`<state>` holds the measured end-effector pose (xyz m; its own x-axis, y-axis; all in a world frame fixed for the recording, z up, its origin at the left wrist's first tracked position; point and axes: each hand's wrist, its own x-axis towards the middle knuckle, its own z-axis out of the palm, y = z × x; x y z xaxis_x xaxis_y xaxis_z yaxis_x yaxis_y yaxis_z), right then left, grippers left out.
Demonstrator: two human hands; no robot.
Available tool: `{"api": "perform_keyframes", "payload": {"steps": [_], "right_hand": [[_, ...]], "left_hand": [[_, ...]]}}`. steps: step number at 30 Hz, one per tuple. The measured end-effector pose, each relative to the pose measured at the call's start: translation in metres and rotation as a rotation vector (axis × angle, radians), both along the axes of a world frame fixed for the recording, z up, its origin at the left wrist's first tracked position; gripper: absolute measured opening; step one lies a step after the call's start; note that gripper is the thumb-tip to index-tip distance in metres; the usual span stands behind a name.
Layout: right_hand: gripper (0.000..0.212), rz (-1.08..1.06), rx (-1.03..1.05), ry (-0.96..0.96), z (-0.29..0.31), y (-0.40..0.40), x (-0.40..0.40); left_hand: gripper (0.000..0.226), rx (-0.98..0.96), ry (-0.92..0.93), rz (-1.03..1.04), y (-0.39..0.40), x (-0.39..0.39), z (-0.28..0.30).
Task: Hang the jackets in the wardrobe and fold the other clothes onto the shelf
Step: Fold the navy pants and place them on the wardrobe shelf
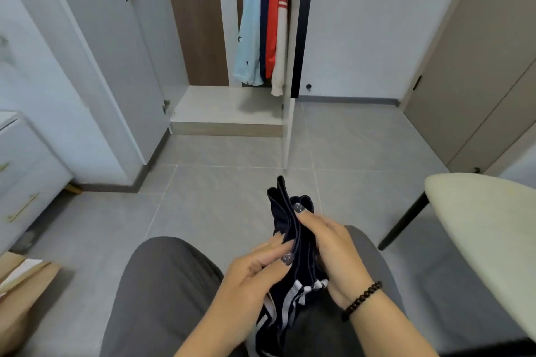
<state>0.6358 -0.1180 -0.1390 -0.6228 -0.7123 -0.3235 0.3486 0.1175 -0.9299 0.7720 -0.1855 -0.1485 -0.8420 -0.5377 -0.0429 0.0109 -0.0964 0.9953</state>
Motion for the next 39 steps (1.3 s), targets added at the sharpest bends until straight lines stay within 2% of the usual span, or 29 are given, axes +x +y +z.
{"api": "perform_keyframes", "payload": {"steps": [2,6,11,18,21,24,25,27,29,32,35,39], "right_hand": [[0.028,0.044,0.041,-0.01,-0.001,0.004,-0.002],[0.01,-0.014,0.087,0.035,-0.011,0.007,-0.002],[0.022,-0.014,0.102,0.049,-0.019,0.009,0.004],[0.023,-0.121,0.079,0.069,-0.02,0.0,0.013],[0.019,-0.163,0.044,0.075,-0.015,-0.003,0.011],[0.009,-0.09,0.026,0.069,-0.008,-0.009,0.009],[0.011,-0.038,0.032,0.034,-0.005,-0.012,0.009],[0.03,0.057,0.101,-0.005,-0.001,-0.019,0.008],[0.025,0.068,0.161,0.014,0.005,-0.029,0.007],[0.013,0.016,0.176,0.018,0.015,-0.046,0.004],[0.011,0.029,0.174,0.01,0.032,-0.066,0.004],[0.011,0.057,0.151,-0.03,0.064,-0.1,0.01]], "left_hand": [[0.022,0.059,-0.036,-0.016,0.003,0.002,-0.006],[0.026,0.015,-0.078,0.036,0.008,0.006,-0.013],[0.059,0.073,-0.104,0.162,0.005,0.012,-0.02],[0.053,0.026,-0.042,0.084,0.003,0.01,-0.021],[0.053,0.009,-0.043,0.131,0.004,0.008,-0.023],[0.053,-0.005,-0.009,0.133,0.004,0.006,-0.025],[0.053,0.0,0.005,0.109,0.004,0.005,-0.024],[0.055,0.058,0.039,0.082,0.005,0.004,-0.024],[0.051,0.087,0.069,0.089,0.004,0.005,-0.022],[0.055,0.045,0.16,0.197,0.0,0.01,-0.018],[0.062,0.008,0.249,0.343,-0.006,0.02,-0.014],[0.087,-0.195,0.183,0.402,-0.016,0.026,-0.015]]}}
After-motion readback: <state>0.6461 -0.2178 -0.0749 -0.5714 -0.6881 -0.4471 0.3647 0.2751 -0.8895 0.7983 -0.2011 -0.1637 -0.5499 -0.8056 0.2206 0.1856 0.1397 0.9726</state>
